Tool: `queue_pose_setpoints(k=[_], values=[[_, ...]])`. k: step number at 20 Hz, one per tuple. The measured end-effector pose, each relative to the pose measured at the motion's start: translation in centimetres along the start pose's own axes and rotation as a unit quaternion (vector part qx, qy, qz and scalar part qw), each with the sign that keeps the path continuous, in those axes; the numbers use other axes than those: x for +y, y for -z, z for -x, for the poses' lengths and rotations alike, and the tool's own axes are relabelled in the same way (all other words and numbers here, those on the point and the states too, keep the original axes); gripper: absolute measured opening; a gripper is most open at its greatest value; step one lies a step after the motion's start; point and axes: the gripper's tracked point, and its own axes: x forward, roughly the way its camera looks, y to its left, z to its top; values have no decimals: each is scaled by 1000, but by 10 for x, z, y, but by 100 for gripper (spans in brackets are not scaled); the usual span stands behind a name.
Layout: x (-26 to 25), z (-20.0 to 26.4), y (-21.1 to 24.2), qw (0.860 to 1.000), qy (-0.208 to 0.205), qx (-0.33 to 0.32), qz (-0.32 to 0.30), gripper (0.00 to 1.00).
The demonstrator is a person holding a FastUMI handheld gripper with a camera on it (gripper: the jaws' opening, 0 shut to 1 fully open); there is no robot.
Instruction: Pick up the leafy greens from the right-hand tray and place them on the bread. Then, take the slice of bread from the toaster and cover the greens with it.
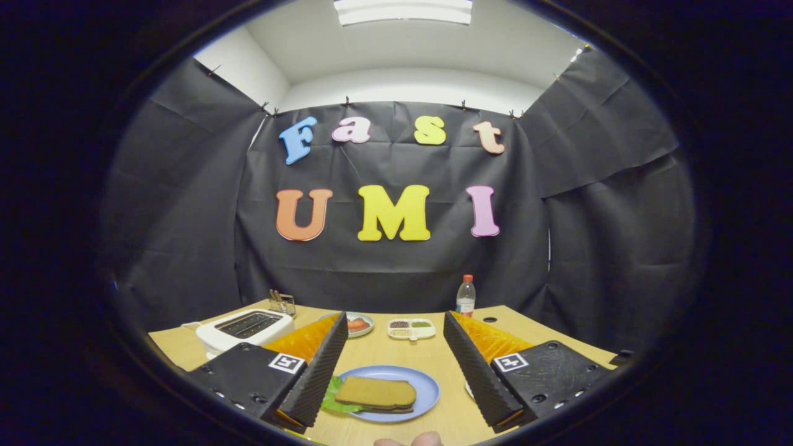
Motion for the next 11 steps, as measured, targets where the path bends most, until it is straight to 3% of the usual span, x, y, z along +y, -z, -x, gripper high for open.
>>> queue_pose_setpoints(k=[11], values=[[4,-3,-1,1000,-2,0,-6,95]])
